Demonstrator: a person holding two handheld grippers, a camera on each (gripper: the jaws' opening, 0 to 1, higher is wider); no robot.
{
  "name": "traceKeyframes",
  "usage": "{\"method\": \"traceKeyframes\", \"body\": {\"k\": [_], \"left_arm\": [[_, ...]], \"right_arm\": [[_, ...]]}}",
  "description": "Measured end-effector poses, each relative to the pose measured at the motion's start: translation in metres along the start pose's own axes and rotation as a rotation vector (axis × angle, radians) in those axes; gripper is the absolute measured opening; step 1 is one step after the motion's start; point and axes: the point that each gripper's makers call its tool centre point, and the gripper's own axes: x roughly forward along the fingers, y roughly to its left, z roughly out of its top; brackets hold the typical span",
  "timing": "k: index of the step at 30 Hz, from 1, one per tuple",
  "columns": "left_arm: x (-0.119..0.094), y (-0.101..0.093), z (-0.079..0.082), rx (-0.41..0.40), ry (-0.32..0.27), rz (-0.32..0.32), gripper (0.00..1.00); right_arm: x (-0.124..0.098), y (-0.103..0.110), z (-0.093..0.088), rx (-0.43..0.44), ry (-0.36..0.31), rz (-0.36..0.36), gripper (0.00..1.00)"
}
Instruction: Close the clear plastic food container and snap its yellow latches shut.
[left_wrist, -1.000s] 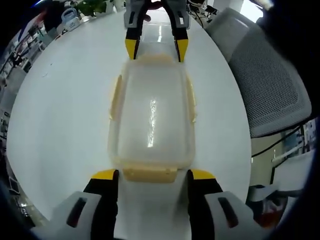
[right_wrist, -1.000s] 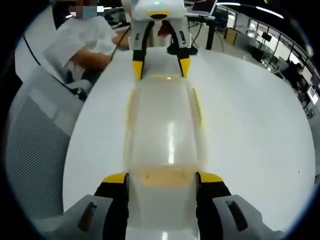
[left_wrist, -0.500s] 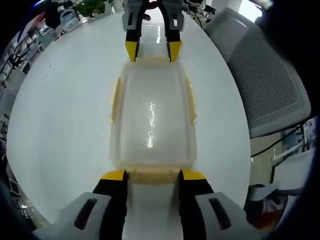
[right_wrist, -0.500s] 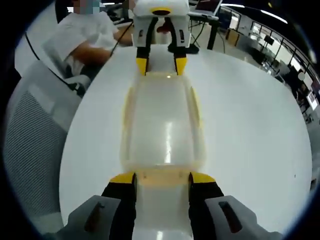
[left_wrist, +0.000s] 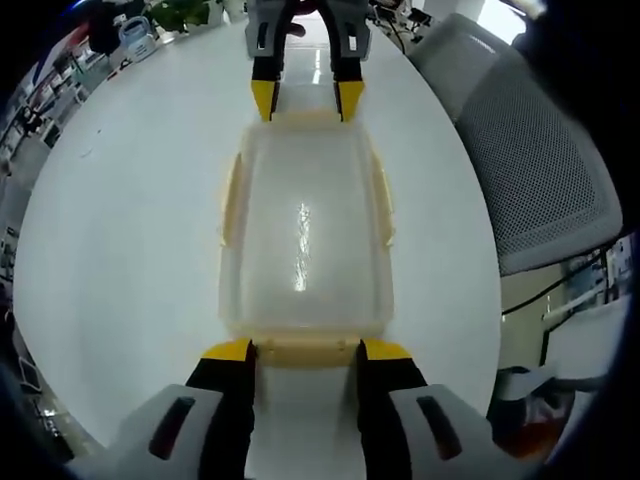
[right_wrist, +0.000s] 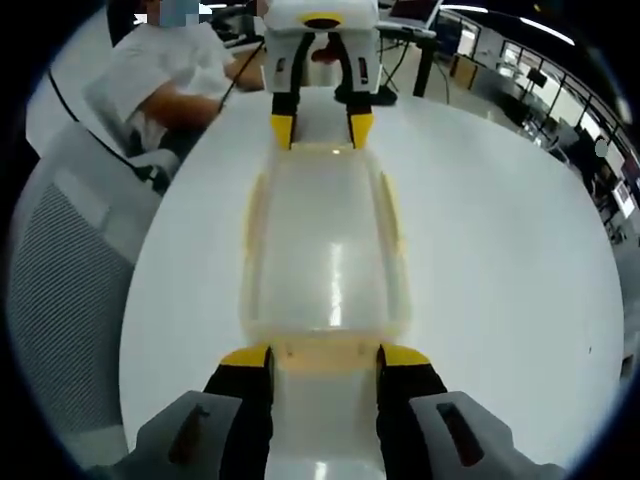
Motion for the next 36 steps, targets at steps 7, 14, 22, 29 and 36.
{"method": "traceKeyframes", "body": {"k": [7,14,22,29,36], "left_arm": [[0.000,0.000,-0.001,-0.004,0.004,0.003,0.38],[0.000,-0.001,-0.001,-0.010,0.004,0.004,0.38],[-0.001,-0.006,0.002,-0.023,-0.002,-0.015,0.38],[-0.006,-0.005,0.006,-0.019,-0.011,-0.013,0.38],[-0.012,-0.007,0.009,-0.003,-0.010,-0.007,0.38]], "right_arm": [[0.000,0.000,0.000,0.000,0.008,0.001,0.38],[0.000,0.000,0.001,-0.012,0.005,-0.006,0.38],[-0.002,0.002,-0.002,-0.021,0.013,-0.003,0.38],[-0.008,0.002,-0.001,-0.024,0.005,-0.006,0.38],[-0.017,0.005,0.002,-0.025,-0.013,-0.008,0.38]]}}
